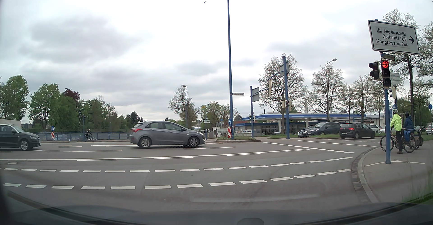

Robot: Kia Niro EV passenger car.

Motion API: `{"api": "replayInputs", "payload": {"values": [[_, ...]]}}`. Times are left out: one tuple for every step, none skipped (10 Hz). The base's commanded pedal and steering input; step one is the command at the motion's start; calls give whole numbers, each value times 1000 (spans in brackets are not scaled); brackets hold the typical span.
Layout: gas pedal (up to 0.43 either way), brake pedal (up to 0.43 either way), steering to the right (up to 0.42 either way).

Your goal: Follow the waypoints while adhering to traffic rules and regulations

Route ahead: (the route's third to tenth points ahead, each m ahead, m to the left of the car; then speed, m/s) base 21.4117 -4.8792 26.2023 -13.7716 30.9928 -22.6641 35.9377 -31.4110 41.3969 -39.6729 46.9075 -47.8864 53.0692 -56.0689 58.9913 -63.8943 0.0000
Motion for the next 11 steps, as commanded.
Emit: {"api": "replayInputs", "payload": {"values": [[0, 244, 33], [0, 244, 33], [0, 244, 33], [0, 244, 33], [0, 244, 33], [0, 244, 33], [0, 244, 33], [0, 244, 33], [0, 244, 33], [0, 244, 33], [0, 250, 33]]}}
